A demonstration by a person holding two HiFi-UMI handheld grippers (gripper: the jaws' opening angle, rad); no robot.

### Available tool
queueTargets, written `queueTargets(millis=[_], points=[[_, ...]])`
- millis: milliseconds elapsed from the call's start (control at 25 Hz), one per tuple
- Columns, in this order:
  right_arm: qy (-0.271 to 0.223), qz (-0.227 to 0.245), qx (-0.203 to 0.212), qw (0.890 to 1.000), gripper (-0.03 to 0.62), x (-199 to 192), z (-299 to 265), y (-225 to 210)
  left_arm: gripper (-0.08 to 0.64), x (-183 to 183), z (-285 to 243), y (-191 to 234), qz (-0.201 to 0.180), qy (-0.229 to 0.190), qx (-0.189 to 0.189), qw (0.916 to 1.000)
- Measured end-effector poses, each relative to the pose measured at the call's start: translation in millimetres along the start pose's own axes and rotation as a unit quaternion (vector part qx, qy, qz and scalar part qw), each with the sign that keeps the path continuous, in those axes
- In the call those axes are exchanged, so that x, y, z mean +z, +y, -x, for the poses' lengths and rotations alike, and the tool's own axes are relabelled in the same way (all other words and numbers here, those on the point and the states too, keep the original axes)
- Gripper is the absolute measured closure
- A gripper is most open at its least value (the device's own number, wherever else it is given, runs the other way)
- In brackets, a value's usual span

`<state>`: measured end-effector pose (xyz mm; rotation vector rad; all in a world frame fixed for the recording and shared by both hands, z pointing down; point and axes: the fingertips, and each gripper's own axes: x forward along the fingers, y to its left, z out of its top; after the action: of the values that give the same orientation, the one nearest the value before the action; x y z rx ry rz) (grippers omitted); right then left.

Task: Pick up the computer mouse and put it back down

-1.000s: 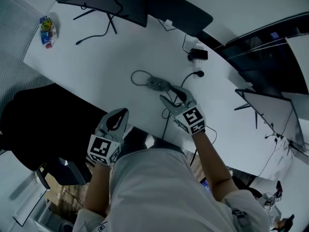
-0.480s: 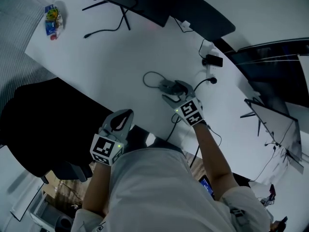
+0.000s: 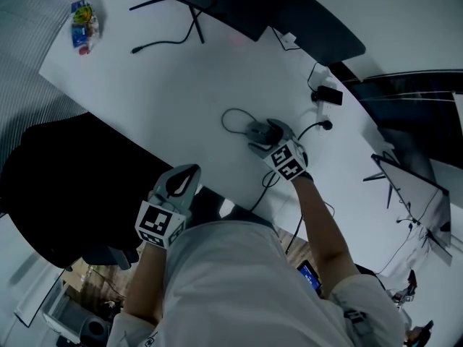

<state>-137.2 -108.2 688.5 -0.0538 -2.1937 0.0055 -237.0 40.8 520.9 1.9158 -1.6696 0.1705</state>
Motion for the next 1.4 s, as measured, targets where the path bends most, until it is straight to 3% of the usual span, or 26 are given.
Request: queueTargets(millis=[240, 440, 760, 1400], points=[[0.008, 0.007, 0.005, 1.000, 0.206, -5, -6, -1, 0.555, 0, -1, -1, 0.001, -0.001, -0.002, 1.0000], [0.004, -0.013, 0.000, 1.000, 0.273, -3, -4, -2, 0.555, 0, -2, -5, -0.002, -0.001, -0.004, 1.0000], [-0.001, -0.047, -0.003, 0.999, 0.279, -2, 3, -1, 0.555, 1, -1, -9, -0.010, -0.001, -0.007, 0.9999], [-0.074, -0.105, -0.043, 0.991, 0.281, 16, 82, -4, 0.555, 26, -26, -37, -0.048, -0.009, -0.044, 0.9979]])
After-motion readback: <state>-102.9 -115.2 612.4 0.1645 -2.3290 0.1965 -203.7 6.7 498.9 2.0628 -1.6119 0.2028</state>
